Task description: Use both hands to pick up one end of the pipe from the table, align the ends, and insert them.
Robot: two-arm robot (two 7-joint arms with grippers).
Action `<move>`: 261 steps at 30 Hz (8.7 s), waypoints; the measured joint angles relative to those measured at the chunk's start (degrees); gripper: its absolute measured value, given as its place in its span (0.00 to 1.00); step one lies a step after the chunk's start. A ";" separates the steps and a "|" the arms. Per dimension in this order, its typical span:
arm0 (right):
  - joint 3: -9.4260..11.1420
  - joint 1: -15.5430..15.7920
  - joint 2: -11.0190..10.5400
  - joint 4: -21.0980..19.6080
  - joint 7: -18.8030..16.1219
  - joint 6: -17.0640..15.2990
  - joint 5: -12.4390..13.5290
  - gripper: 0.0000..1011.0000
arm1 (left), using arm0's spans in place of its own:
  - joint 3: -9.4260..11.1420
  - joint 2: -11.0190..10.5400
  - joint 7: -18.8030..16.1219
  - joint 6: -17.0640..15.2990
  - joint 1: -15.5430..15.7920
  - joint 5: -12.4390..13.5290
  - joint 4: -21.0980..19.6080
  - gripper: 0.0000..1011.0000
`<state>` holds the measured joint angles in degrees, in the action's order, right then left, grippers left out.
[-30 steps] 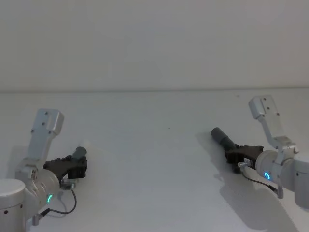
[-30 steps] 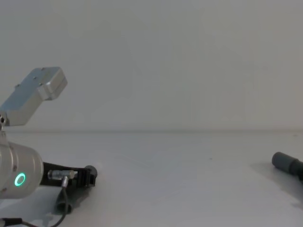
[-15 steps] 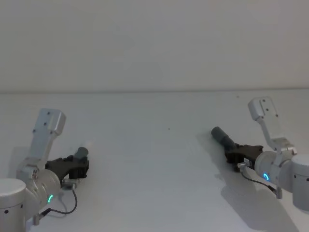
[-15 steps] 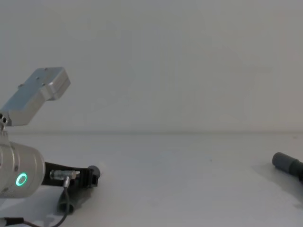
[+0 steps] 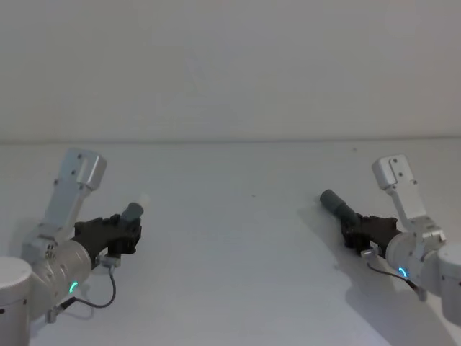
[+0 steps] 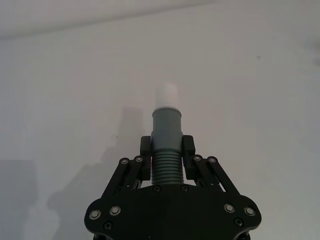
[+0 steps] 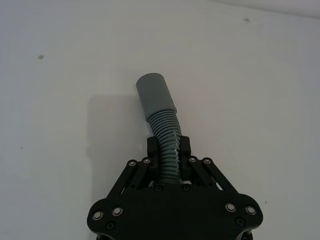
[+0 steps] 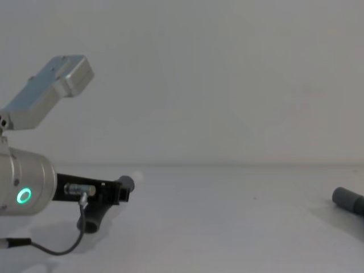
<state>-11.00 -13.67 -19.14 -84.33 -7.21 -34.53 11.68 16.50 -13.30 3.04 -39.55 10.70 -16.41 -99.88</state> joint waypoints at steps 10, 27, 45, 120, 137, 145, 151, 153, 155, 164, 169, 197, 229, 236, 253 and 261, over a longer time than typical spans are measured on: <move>-1.13 0.59 -3.04 1.63 -4.17 5.60 -1.38 0.20 | 0.17 -3.74 4.98 2.64 0.12 0.13 -1.96 0.33; -0.57 1.52 -5.36 -0.41 -9.76 6.97 -0.21 0.20 | 0.01 -6.01 10.27 5.39 0.92 -0.57 -1.66 0.33; 4.04 1.23 -5.63 -6.17 -14.67 0.83 7.25 0.20 | 0.41 -5.49 11.62 6.98 2.00 -2.08 0.82 0.33; -6.36 0.86 -21.71 -6.12 -44.00 29.26 10.51 0.20 | 9.04 -18.03 43.31 17.49 13.47 -10.01 9.03 0.33; -7.53 0.42 -22.50 -6.47 -45.27 30.70 11.33 0.20 | 12.64 -20.43 52.50 18.24 17.35 -11.36 10.93 0.33; -8.11 0.05 -22.55 -6.32 -45.44 30.90 11.67 0.20 | 14.12 -20.72 54.69 18.26 18.90 -11.43 11.68 0.33; -8.50 -0.21 -22.66 -6.27 -45.57 31.08 11.94 0.20 | 15.10 -20.68 55.63 18.24 19.93 -11.41 12.35 0.33; -8.66 -0.28 -22.71 -6.30 -45.60 31.14 12.02 0.20 | 15.48 -20.59 55.82 18.21 20.31 -11.38 12.64 0.33; -8.76 -0.32 -22.77 -6.36 -45.61 31.15 12.06 0.20 | 15.76 -20.50 55.93 18.18 20.62 -11.36 12.88 0.33; -9.33 -0.59 -23.07 -6.98 -45.49 31.20 12.11 0.20 | 16.78 -20.06 56.07 17.94 21.64 -11.28 13.64 0.33; -9.61 -0.67 -23.25 -7.40 -45.09 31.20 12.07 0.20 | 17.42 -19.85 56.07 17.77 22.22 -11.22 14.01 0.33; -11.44 -1.82 -23.78 -8.06 -43.77 31.12 11.74 0.20 | 19.71 -19.80 56.29 17.17 24.11 -11.71 14.93 0.33; -13.05 -2.86 -24.49 -7.87 -43.30 31.50 12.59 0.20 | 21.32 -20.27 56.11 17.56 25.08 -12.99 15.47 0.33; -13.39 -3.09 -24.62 -7.80 -43.08 31.57 12.74 0.20 | 21.68 -20.51 56.10 17.62 25.23 -13.26 15.40 0.33; -14.45 -3.86 -24.90 -7.26 -43.02 32.11 13.02 0.20 | 22.32 -20.97 55.60 17.66 25.42 -13.98 15.02 0.33; -15.00 -4.27 -24.99 -7.07 -43.33 32.48 13.21 0.20 | 22.72 -21.23 55.63 17.76 25.54 -14.41 14.95 0.33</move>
<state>-26.01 -17.95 -44.13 -91.40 -50.54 -2.05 24.89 39.22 -34.53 58.67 -21.79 36.24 -30.82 -84.93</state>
